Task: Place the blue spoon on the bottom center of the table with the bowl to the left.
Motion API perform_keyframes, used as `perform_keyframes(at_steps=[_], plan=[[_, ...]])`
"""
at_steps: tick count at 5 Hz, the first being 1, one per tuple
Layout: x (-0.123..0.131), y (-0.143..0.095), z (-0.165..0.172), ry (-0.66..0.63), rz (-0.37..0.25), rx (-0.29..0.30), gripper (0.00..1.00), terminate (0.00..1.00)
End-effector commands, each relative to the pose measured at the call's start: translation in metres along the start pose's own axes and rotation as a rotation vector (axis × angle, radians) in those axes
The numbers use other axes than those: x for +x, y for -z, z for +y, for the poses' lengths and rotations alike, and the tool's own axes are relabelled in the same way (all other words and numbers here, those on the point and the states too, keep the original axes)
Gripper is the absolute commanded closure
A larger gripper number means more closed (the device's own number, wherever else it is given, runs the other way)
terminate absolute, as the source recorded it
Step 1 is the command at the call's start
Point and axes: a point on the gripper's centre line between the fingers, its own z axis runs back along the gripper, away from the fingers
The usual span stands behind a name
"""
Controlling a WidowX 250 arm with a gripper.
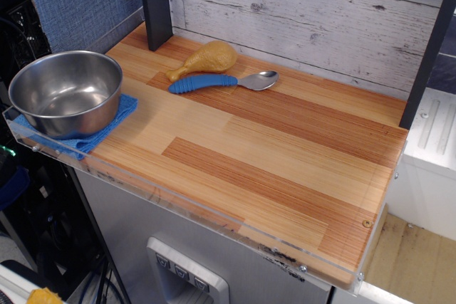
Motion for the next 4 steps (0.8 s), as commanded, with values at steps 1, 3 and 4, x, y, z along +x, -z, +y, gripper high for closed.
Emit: perform_keyframes(at_steps=[1,3,4], plan=[[0.040,0.041,-0.027,0.101,-0.128,0.026,0.00,0.00],[0.041,0.067,-0.036,0.161,-0.124,-0.124,0.00,0.00],[0.044,0.074,-0.034,0.152,-0.111,-0.152,0.00,0.00]])
